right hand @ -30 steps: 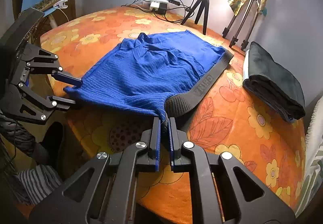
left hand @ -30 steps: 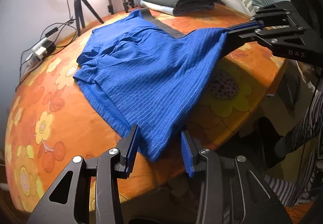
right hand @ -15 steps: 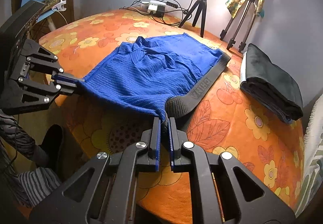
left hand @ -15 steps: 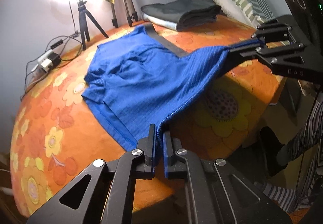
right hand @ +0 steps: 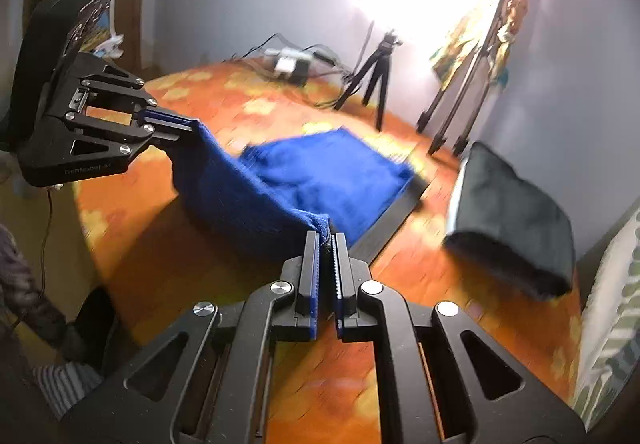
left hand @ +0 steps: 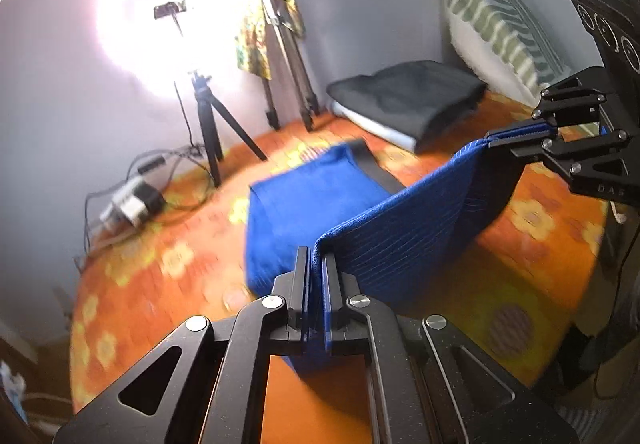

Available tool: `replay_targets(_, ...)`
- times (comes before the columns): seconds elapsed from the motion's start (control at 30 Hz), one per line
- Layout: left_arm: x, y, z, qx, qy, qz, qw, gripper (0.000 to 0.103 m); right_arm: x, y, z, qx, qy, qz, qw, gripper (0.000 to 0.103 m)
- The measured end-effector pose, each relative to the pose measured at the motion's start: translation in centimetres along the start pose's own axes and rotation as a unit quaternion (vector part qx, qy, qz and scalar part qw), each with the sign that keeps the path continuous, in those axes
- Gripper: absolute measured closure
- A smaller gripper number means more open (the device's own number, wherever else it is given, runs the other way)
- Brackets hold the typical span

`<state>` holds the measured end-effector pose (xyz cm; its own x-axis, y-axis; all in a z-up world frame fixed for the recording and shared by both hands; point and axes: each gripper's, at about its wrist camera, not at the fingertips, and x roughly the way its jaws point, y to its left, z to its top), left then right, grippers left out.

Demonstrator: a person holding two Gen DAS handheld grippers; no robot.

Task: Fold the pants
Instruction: 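Lift the shorts with both grippers and fold them over onto themselves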

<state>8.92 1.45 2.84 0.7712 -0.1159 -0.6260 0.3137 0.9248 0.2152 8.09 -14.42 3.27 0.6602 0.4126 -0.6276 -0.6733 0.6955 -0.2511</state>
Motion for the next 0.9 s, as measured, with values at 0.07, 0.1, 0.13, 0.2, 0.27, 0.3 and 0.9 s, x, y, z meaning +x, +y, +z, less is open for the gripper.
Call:
replay_targets(0.07,1.8,0.9,1.5,0.006,-0.001,0.005,1.0000,0.100,1.6,-1.9,1.5,0.013,-0.002,0.000,1.000,0.097)
replay_targets(0.1,2.6,1.3,2.0,0.008,-0.001,0.007,0.9999,0.100,2.2,-2.4,2.0,0.017,-0.003,0.001,1.000,0.097)
replay_targets(0.13,3.5,1.8,2.5,0.007,0.000,0.007,0.9999,0.100,3.2,-3.2,2.6,0.022,-0.001,0.001,1.000,0.097)
replay_targets(0.2,5.8,2.7,3.5,0.005,0.003,0.007,1.0000,0.100,5.1,-4.4,3.4,0.028,0.005,0.000,1.000,0.097)
replay_targets(0.27,7.7,3.1,4.2,0.007,0.007,0.009,0.9999,0.100,7.8,-6.0,4.2,0.033,0.018,-0.001,0.999,0.097)
replay_targets(0.3,9.2,3.4,4.5,0.009,0.011,0.010,0.9999,0.100,9.0,-6.8,4.4,0.038,0.025,0.000,0.999,0.097)
replay_targets(0.9,23.3,7.5,5.3,0.011,0.075,0.031,0.9966,0.100,25.2,-13.5,6.5,0.069,0.118,0.020,0.990,0.097)
